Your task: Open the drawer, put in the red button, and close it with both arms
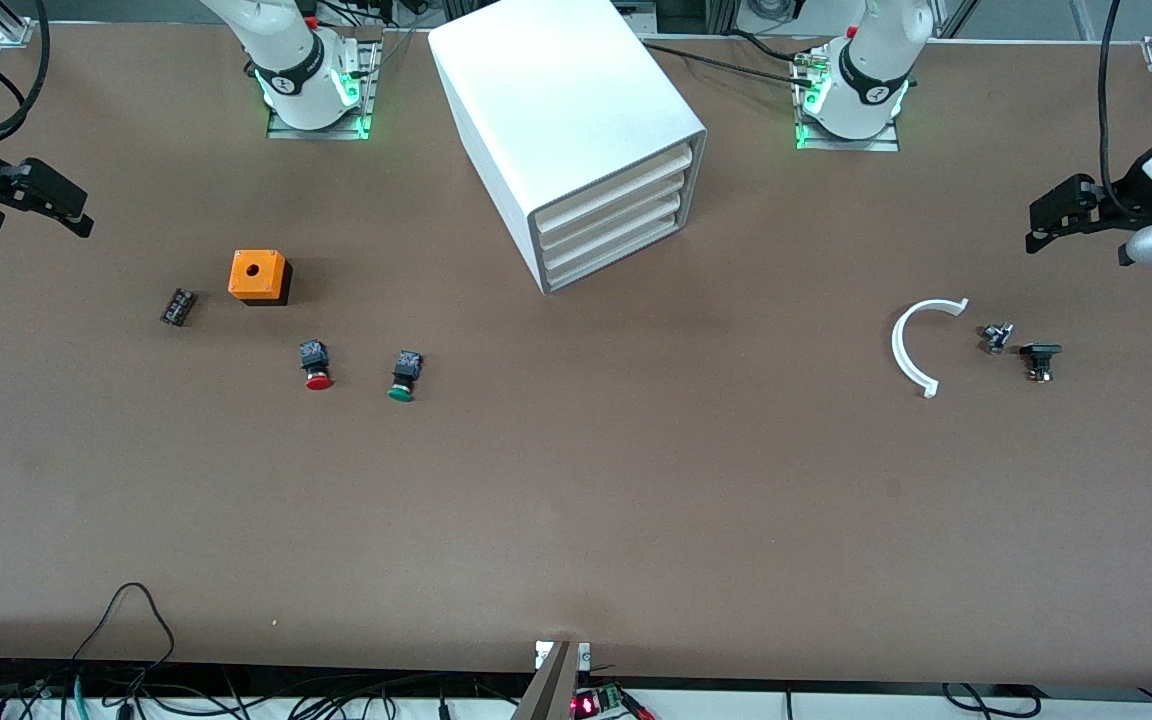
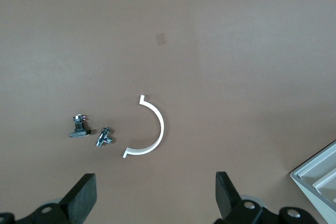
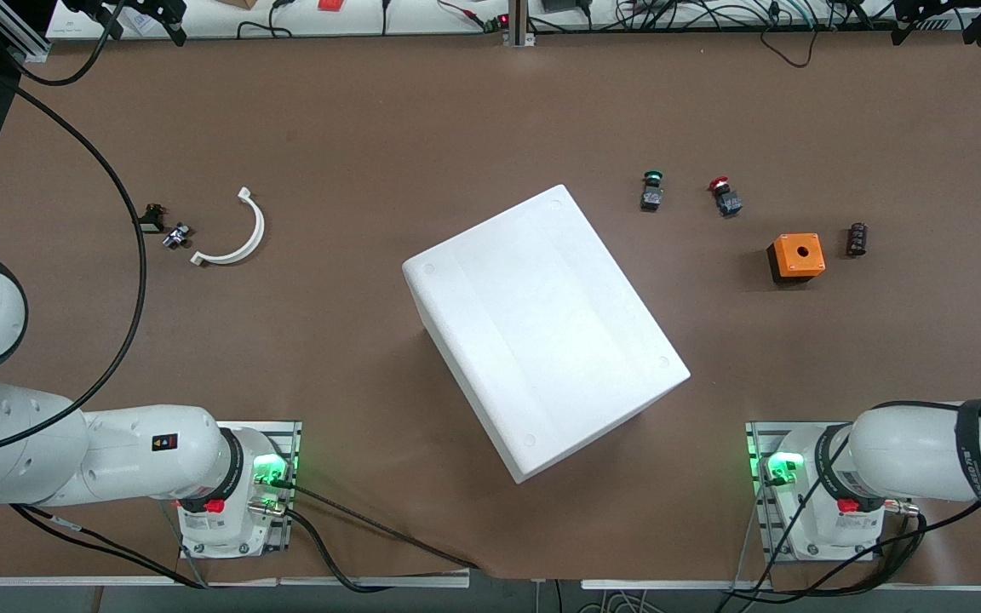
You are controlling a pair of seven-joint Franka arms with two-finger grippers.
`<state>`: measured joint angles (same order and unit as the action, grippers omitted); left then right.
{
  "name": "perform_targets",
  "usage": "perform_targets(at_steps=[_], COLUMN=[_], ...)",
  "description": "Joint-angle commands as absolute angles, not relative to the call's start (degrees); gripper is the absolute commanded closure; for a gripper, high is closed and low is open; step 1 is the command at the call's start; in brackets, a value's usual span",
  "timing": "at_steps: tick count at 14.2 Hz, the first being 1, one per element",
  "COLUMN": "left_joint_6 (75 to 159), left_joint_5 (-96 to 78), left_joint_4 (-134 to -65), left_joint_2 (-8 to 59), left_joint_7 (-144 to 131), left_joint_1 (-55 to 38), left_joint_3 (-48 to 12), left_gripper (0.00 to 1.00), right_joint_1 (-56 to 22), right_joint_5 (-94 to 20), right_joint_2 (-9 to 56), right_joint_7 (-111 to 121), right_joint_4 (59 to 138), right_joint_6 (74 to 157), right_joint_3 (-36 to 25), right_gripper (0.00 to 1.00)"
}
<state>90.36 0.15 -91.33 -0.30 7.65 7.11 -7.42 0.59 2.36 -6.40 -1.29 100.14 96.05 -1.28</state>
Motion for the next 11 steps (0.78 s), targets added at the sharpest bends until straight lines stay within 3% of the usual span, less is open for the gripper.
perform_targets(at_steps=[1, 11], left_joint_6=[89.03, 88.94], left_joint_5=[-0.44, -0.44], left_joint_4=[-89.73, -89.03], left_joint_2=[0.27, 0.79], left_joint_7=[8.96, 8.26], left_joint_1=[7.12, 7.12], left_joint_3=[-7.47, -7.56], left_gripper=[0.00, 0.00], right_joint_1=[0.70, 0.70], right_joint_5=[1.41, 1.32], right_joint_2=[-6.42, -5.89], right_joint_7=[-0.44, -0.26], right_joint_4=[99.76, 99.76], right_joint_6=[95.36, 95.45], right_joint_3=[-1.41, -1.41], right_gripper=[0.00, 0.00])
